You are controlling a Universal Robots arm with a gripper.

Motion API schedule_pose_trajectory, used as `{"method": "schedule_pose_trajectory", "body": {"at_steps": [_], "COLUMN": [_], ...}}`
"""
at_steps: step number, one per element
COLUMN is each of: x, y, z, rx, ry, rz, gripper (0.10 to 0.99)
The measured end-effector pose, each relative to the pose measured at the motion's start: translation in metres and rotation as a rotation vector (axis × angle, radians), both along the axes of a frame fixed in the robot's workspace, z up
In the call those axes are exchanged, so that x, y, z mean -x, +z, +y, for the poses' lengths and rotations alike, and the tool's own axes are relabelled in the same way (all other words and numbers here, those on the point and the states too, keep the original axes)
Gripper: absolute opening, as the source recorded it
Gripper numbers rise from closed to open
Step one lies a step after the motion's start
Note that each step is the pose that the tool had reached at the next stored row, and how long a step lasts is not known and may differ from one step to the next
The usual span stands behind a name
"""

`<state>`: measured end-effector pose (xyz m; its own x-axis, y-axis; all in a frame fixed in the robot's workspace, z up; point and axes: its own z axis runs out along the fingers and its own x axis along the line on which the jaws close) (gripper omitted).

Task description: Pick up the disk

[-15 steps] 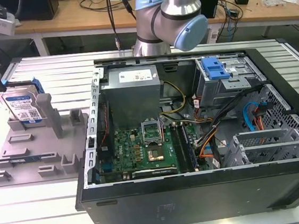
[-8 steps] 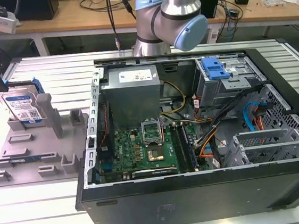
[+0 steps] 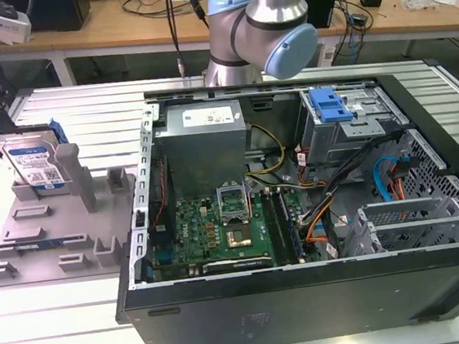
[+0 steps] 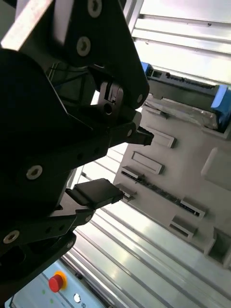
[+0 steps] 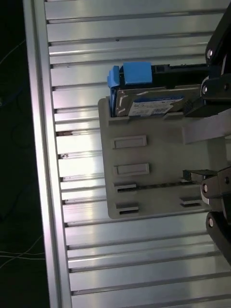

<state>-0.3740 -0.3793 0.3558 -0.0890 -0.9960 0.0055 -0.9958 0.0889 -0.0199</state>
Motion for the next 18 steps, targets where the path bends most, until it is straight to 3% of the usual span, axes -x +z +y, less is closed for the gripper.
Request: {"method": "schedule_pose_trajectory", "body": {"at_steps": [8,10,11,14,18], "x": [0.0000,0.0011,0.0027,0.0075,0.0156], "y": [-0.0001,-0.0008,-0.0012,-0.0019,-0.0051], "z": [0.0427,0.0587,0.0629,0.0704,0.0718], "rx": [0.000,0.000,0.000,0.000,0.001], "ry": [0.013,0.015,0.016,0.020,0.044], "rz": [0.0000,0.0001,-0.0001,-0.0001,0.0006], "gripper": [0.557,0.557,0.557,0.557,0.557]}}
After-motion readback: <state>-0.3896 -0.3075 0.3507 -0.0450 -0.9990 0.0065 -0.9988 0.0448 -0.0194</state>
